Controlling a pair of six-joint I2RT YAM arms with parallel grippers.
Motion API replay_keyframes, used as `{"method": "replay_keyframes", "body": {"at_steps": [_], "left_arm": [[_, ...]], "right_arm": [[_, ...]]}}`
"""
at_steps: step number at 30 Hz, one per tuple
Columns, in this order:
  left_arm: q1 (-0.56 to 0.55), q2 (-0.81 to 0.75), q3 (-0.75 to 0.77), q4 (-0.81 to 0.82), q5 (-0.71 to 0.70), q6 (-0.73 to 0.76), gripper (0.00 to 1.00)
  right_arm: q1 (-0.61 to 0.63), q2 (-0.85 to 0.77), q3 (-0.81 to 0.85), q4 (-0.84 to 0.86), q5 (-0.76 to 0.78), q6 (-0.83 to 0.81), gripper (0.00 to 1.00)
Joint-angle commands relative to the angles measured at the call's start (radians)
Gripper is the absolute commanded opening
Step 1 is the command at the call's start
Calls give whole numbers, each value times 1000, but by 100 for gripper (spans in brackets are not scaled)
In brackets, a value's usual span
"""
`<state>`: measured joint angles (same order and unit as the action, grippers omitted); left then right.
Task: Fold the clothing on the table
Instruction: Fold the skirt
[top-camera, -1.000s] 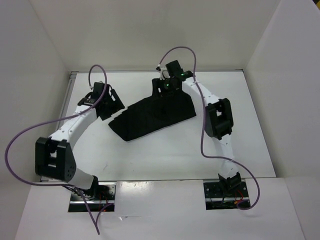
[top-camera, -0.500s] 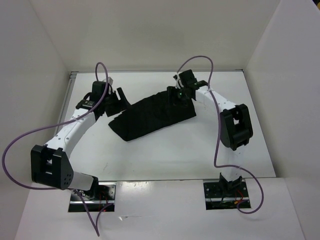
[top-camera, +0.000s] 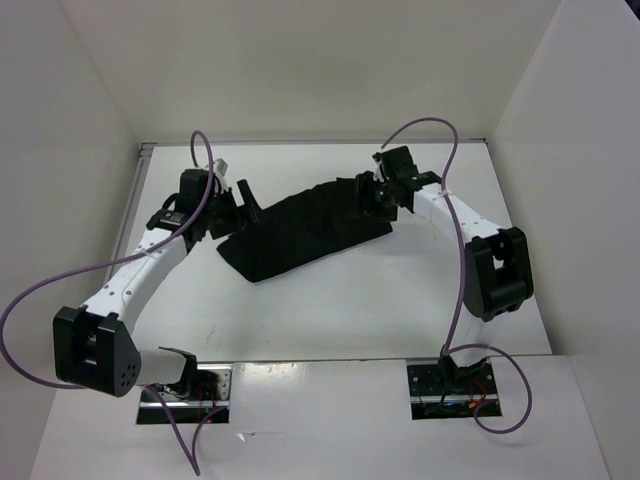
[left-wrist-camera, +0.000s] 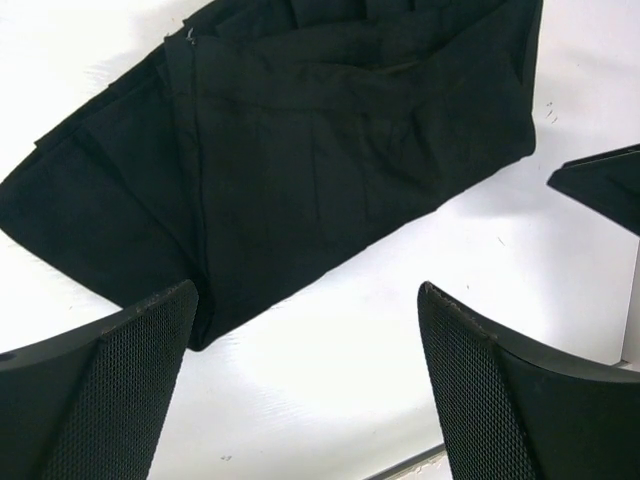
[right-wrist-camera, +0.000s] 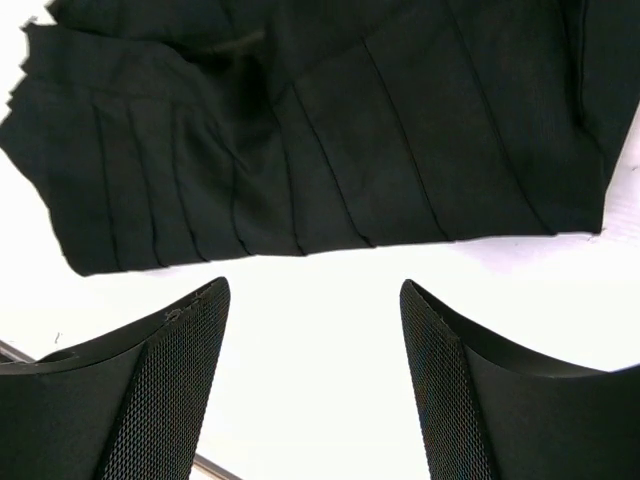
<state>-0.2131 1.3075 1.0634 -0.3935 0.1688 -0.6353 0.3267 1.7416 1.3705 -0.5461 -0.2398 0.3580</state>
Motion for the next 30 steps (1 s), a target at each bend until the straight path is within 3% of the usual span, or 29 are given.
{"method": "replay_keyframes", "body": {"at_steps": [1,6,10,15,20,27,30], "left_arm": [[-3,-47,-23,7,0,-13,97],[-3,-48,-1,-2,-28,-3,98],[6,-50,47,-2,-84,-3,100],[86,-82,73,-10,-146,6,100],[176,-16,92,-13,-163,-3,100],[176,170,92,87,-98,-170,100],[135,199,136,96,-168,-182,100]], "right_arm": [[-5,-28,-19,38,14,15,74],[-15,-37,-10,-5,60,15,74],[-26,-151,-40,-23,91,41,76],[-26,-305,-109,-35,-33,90,76],[-26,-395,-181,11,-99,90,76],[29,-481,-229,37,-64,90,77],[29,-539,-252,37,-53,90,77]]}}
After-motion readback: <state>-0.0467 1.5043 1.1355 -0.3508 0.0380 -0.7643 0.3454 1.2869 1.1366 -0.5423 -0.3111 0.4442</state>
